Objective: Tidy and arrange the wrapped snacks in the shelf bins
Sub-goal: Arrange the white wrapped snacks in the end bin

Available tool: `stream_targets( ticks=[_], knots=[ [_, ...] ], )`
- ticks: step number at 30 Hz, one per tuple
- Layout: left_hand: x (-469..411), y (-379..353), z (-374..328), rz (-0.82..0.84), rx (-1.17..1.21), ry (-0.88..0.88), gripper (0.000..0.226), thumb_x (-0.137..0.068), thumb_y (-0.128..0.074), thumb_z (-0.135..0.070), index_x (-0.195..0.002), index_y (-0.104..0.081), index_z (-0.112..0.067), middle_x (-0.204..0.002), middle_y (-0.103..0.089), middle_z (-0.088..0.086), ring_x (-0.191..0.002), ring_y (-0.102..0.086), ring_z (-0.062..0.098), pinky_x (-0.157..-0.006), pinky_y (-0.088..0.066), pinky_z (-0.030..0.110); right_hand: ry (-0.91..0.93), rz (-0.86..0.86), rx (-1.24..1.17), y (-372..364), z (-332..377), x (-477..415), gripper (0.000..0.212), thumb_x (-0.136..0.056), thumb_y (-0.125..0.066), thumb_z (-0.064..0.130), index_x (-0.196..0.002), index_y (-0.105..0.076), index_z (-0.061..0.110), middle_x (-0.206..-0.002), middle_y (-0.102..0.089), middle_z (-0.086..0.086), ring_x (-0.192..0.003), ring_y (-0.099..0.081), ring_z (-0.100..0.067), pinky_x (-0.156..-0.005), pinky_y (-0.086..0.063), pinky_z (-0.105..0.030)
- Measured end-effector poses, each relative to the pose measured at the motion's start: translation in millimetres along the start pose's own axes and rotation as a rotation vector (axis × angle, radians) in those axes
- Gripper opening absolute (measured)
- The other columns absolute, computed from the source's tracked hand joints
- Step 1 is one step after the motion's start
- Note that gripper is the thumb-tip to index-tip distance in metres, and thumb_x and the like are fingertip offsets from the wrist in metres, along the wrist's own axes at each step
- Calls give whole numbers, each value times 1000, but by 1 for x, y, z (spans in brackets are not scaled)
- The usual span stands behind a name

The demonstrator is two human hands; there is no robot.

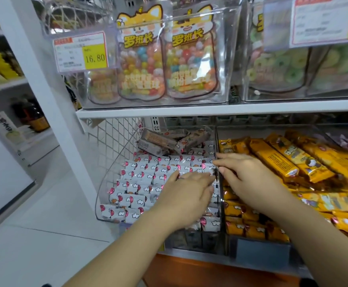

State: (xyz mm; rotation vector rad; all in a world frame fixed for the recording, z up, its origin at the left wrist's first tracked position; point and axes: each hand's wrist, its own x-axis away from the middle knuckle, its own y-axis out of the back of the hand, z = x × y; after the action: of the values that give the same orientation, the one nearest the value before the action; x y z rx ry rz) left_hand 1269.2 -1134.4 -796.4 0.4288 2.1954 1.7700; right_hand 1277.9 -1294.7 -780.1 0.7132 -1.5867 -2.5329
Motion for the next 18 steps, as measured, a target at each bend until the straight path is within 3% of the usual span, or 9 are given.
stream_targets(
  ticks=[3, 7, 14, 18],
  knots=[
    [-15, 17, 7, -253, 122, 82, 35, -98, -41, -29, -132, -52, -27, -130, -57, -5, -116, -53, 17, -101, -39, 33, -10, -21, -9, 2, 0, 0, 32, -96, -47, 26, -127, -58, 28, -135, -52, 10, -128, -40, -10, -108, -25, -24],
    [-55, 27, 31, -353, 5, 306, 33, -95, -48, -27, -127, -53, -22, -115, -61, 6, -100, -59, 25, -80, -47, 32, -10, -80, -31, 2, 0, -3, 29, -94, -51, 23, -121, -63, 27, -126, -59, 10, -123, -45, -11, -104, -28, -24],
    [-97, 13, 47, -344, -140, 432, 43, -91, -57, -34, -132, -47, -24, -127, -55, 5, -117, -53, 27, -92, -41, 36, -9, -84, -43, 0, -2, -8, 29, -94, -52, 20, -118, -64, 30, -122, -62, 13, -118, -48, -8, -100, -31, -22],
    [-89, 10, 51, -496, -76, 390, 38, -89, -59, -32, -127, -54, -27, -128, -55, 2, -114, -54, 28, -89, -45, 36, -11, -84, -58, 0, -3, -7, 28, -94, -53, 20, -117, -65, 29, -121, -62, 12, -119, -48, -9, -102, -32, -24]
  ],
)
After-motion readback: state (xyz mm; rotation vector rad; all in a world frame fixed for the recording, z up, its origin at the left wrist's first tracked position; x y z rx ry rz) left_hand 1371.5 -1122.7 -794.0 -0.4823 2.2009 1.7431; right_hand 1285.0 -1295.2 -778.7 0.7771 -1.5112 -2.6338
